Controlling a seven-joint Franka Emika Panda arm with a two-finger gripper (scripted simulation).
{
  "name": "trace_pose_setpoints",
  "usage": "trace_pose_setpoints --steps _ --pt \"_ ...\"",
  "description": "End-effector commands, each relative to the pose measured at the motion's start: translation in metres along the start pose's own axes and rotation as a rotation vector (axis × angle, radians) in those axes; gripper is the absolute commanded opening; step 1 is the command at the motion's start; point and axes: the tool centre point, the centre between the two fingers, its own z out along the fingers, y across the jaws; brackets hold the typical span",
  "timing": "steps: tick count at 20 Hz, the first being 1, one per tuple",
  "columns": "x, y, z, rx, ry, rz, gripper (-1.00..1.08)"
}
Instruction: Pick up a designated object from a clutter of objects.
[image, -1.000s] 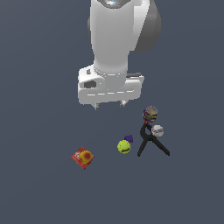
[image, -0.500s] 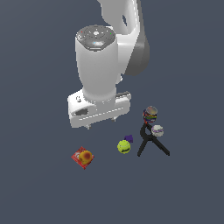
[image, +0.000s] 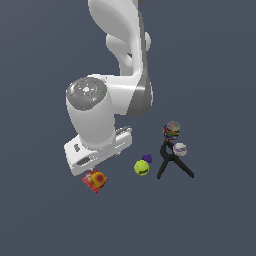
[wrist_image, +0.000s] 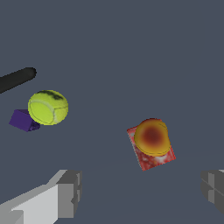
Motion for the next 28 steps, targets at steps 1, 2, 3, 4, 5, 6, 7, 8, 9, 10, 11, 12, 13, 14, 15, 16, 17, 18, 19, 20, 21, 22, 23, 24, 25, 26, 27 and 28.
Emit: trace_pose_setpoints --steps 1,2,3,4,5,6,7,8,9,10,11,12,13,14,15,16,17,18,19,20,21,22,23,24,25,26,27,28 --pt "0.002 0.013 0.017 0.004 0.005 -0.052 1.0" --pt "0.002 0.017 0.023 0.005 0.006 -0.07 1.0" --pt "0.002 0.021 0.028 0.007 0.008 -0.087 1.0" --pt "0.002 0.025 0.034 0.008 0.01 -0.103 1.0" --pt "0.002 0.029 0.039 0.009 0.012 -0.117 1.0" --pt "0.002 0.032 0.043 0.01 0.013 -0.13 1.0" --pt "0.002 0.035 0.048 0.012 0.015 -0.142 1.0" --pt "0.002 0.037 0.052 0.013 0.017 -0.154 1.0" --pt "0.002 0.04 0.055 0.013 0.018 -0.164 1.0" --pt "0.002 0.042 0.058 0.014 0.019 -0.172 1.0" --pt "0.002 0.044 0.061 0.015 0.021 -0.18 1.0" --pt "0.002 0.046 0.064 0.016 0.022 -0.187 1.0" --pt "0.002 0.047 0.066 0.016 0.023 -0.193 1.0" --pt "0.002 0.048 0.068 0.016 0.023 -0.197 1.0" --pt "0.002 0.049 0.069 0.017 0.024 -0.201 1.0" --pt "0.002 0.05 0.07 0.017 0.024 -0.204 1.0" --pt "0.001 0.05 0.071 0.017 0.025 -0.205 1.0" --pt "0.001 0.05 0.071 0.017 0.025 -0.206 1.0" --pt "0.001 0.049 0.07 0.018 0.024 -0.202 1.0" --pt "0.001 0.049 0.071 0.018 0.024 -0.202 1.0" --pt "0.001 0.049 0.072 0.018 0.024 -0.202 1.0" --pt "0.001 0.049 0.074 0.018 0.024 -0.202 1.0" --pt "0.001 0.049 0.077 0.018 0.024 -0.202 1.0" --pt "0.001 0.049 0.081 0.018 0.024 -0.202 1.0" --pt "0.001 0.049 0.086 0.018 0.024 -0.203 1.0" --pt "0.001 0.049 0.091 0.017 0.024 -0.204 1.0" --pt "0.001 0.048 0.098 0.017 0.024 -0.204 1.0" --pt "0.001 0.048 0.103 0.017 0.024 -0.205 1.0"
